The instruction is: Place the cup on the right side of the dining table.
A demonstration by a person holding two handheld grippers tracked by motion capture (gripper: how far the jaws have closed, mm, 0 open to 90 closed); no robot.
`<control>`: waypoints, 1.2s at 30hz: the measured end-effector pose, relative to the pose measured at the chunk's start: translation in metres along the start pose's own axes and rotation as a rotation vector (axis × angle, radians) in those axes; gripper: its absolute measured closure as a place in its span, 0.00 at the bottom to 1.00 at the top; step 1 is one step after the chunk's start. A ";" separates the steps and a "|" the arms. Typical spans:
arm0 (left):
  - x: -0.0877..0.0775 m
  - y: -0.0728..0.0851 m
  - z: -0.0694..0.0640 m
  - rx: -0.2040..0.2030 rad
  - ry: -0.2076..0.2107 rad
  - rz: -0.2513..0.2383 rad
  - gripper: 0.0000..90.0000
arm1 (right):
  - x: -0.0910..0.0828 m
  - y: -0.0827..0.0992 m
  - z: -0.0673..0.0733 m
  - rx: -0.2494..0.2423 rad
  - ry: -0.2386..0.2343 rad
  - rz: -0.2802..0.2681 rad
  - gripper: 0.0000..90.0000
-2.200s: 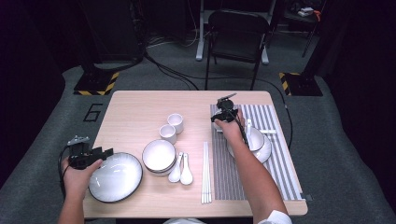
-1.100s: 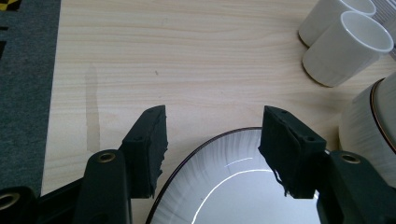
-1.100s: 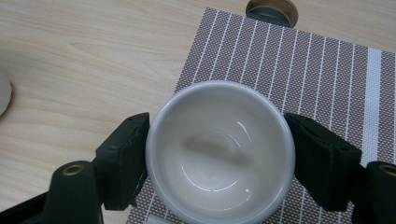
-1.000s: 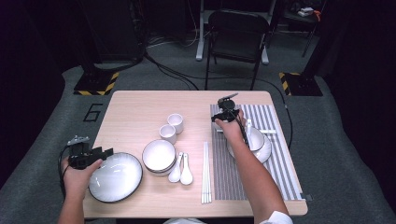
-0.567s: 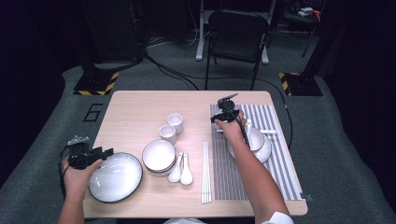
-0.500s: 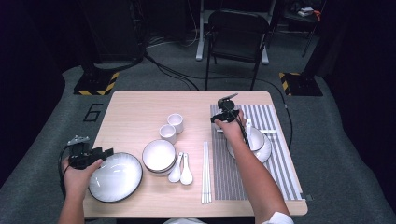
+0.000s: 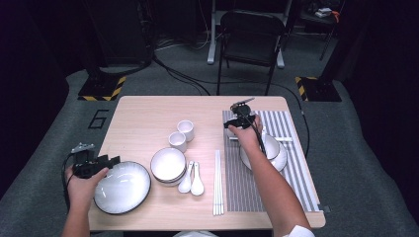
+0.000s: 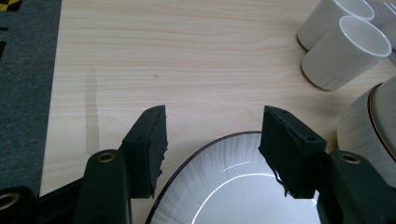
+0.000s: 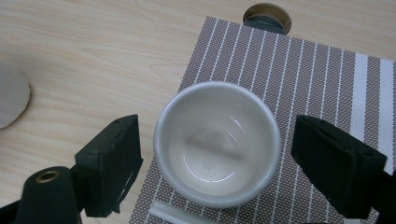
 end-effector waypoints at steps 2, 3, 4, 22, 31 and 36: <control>0.000 -0.001 0.000 -0.002 0.002 0.002 0.46 | -0.003 -0.001 -0.001 0.002 0.000 -0.006 0.17; 0.000 -0.001 0.000 -0.004 0.002 0.000 0.46 | -0.005 -0.001 -0.001 0.003 -0.003 -0.009 0.17; 0.000 -0.001 0.000 -0.006 0.002 0.002 0.46 | -0.007 -0.002 -0.001 0.002 -0.005 -0.011 0.17; 0.001 0.000 0.000 0.000 0.000 -0.010 0.46 | -0.028 -0.006 0.004 0.002 -0.047 -0.041 0.17; 0.001 0.000 0.000 -0.002 0.001 -0.009 0.46 | -0.037 -0.004 0.007 -0.009 -0.071 -0.048 0.17; 0.001 0.000 -0.001 0.002 0.003 0.001 0.46 | -0.044 -0.002 0.009 -0.019 -0.084 -0.062 0.17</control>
Point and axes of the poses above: each handheld gripper's, and its own axes: x roughly forward along the jaws, y roughly out of its underside, z roughly to its left, the point moved 1 cm from there along x, roughly forward along the jaws, and after that the axes turned 9 degrees about -z, right-handed, at the moved point
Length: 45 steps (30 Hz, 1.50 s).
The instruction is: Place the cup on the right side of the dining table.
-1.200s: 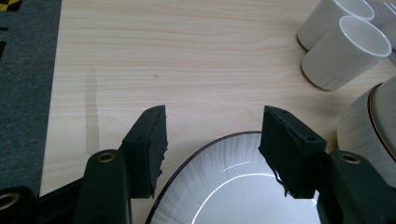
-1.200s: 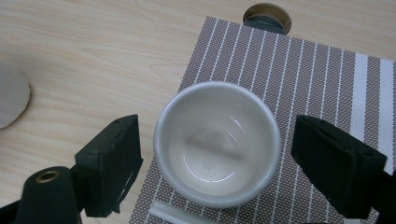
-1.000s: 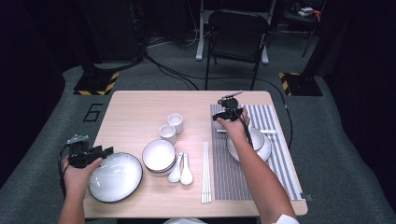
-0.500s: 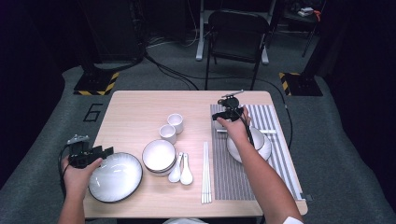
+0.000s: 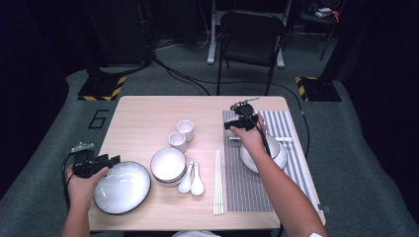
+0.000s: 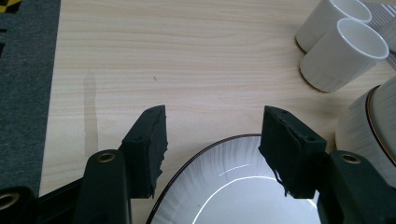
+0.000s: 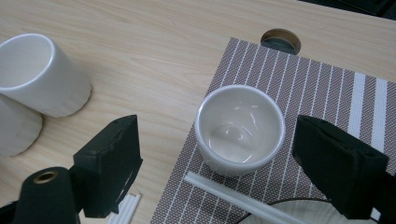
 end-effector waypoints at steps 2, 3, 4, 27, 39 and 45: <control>0.000 0.000 0.000 0.000 0.000 0.001 0.46 | -0.001 0.001 0.001 -0.011 -0.007 -0.009 0.17; 0.000 0.000 0.000 0.000 0.000 0.001 0.46 | -0.002 0.002 0.002 -0.017 -0.009 -0.007 0.17; 0.000 0.000 -0.001 0.000 0.000 0.001 0.46 | -0.003 0.002 0.002 -0.021 -0.012 -0.008 0.17; 0.000 -0.001 -0.001 0.006 -0.002 -0.007 0.46 | -0.017 0.016 0.014 -0.061 -0.071 -0.022 0.20; 0.000 -0.001 -0.001 0.006 -0.003 -0.008 0.46 | -0.027 0.027 0.016 -0.049 -0.129 -0.038 0.26; 0.000 -0.001 -0.001 0.015 -0.001 -0.006 0.46 | -0.028 0.032 0.019 -0.061 -0.143 -0.039 0.27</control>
Point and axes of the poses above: each handheld gripper's, and its own axes: x roughly forward along the jaws, y roughly out of its underside, z roughly to its left, the point moved 1 cm from there along x, roughly forward along the jaws, and after that the axes turned 9 degrees about -z, right-handed, at the moved point
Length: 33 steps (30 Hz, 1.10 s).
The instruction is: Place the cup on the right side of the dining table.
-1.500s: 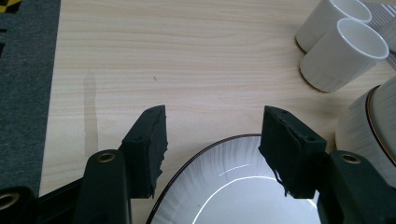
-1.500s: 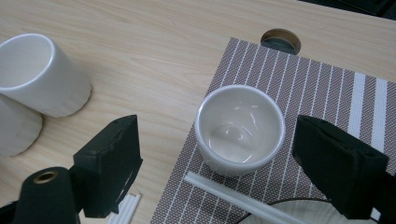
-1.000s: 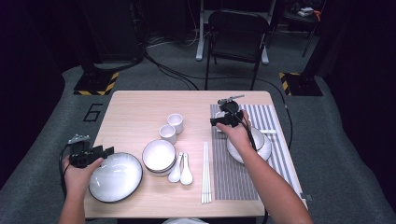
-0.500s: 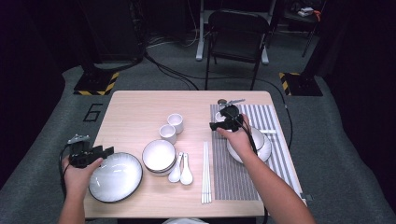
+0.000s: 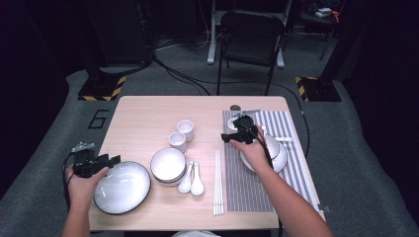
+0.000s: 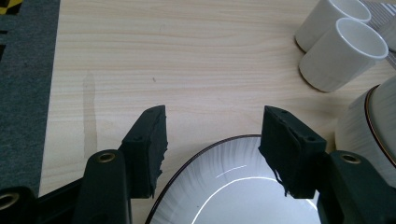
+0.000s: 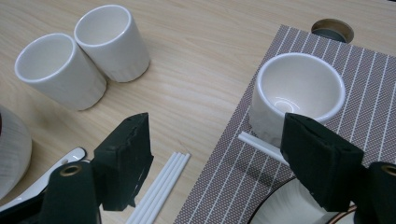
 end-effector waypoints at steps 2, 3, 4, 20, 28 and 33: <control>0.000 0.000 0.000 -0.001 0.001 0.003 0.46 | -0.001 0.002 0.001 -0.007 -0.009 0.002 0.27; 0.000 0.000 0.000 -0.005 0.002 0.003 0.46 | -0.001 0.003 0.003 0.000 -0.008 0.003 0.27; 0.000 0.000 0.000 -0.001 0.003 0.003 0.46 | -0.001 0.003 0.003 -0.014 -0.011 0.000 0.27; 0.001 0.001 -0.001 -0.008 0.000 0.010 0.46 | -0.003 0.022 0.013 -0.030 -0.042 0.006 0.28; 0.001 0.000 0.000 0.007 0.002 0.008 0.46 | -0.007 0.026 0.019 -0.028 -0.063 0.000 0.29; 0.001 0.001 0.000 0.005 0.002 0.010 0.46 | -0.006 0.032 0.019 -0.037 -0.068 -0.003 0.30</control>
Point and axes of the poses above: each handheld gripper's, and its own axes: x roughly forward along the jaws, y roughly out of its underside, z roughly to its left, the point moved 1 cm from there along x, roughly forward along the jaws, and after that the axes turned 9 degrees about -z, right-handed, at the moved point
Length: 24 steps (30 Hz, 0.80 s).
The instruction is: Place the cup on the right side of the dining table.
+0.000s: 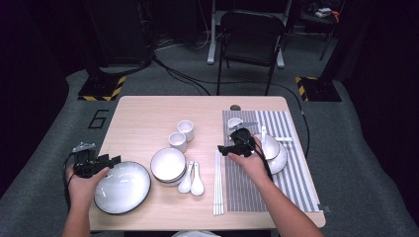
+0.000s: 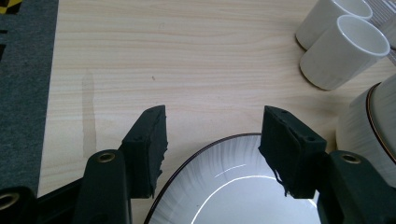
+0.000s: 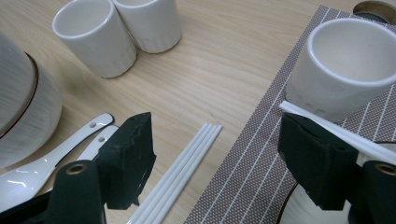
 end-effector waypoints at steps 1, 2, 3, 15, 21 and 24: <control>0.000 0.000 0.000 0.000 0.000 0.000 0.46 | 0.000 0.000 0.000 0.000 0.000 0.000 0.30; 0.000 0.000 0.000 0.002 -0.001 0.001 0.46 | 0.000 0.003 -0.001 -0.014 -0.003 0.008 0.30; 0.000 0.000 0.000 0.002 -0.001 0.001 0.46 | 0.001 0.003 0.000 0.001 0.001 0.008 0.30; 0.001 0.001 -0.001 0.005 -0.001 0.010 0.46 | 0.002 0.014 -0.001 0.002 -0.006 0.014 0.31; 0.001 0.001 -0.001 -0.006 -0.003 0.004 0.46 | 0.003 0.019 0.001 -0.031 -0.014 0.019 0.31; 0.001 0.001 0.000 0.005 -0.008 -0.003 0.46 | 0.004 0.023 0.002 -0.026 -0.007 0.022 0.31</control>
Point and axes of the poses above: each handheld gripper's, and its own axes: x roughly forward along the jaws, y roughly out of its underside, z roughly to its left, the point moved 1 cm from there along x, roughly forward along the jaws, and after that the axes turned 9 degrees about -z, right-handed, at the moved point
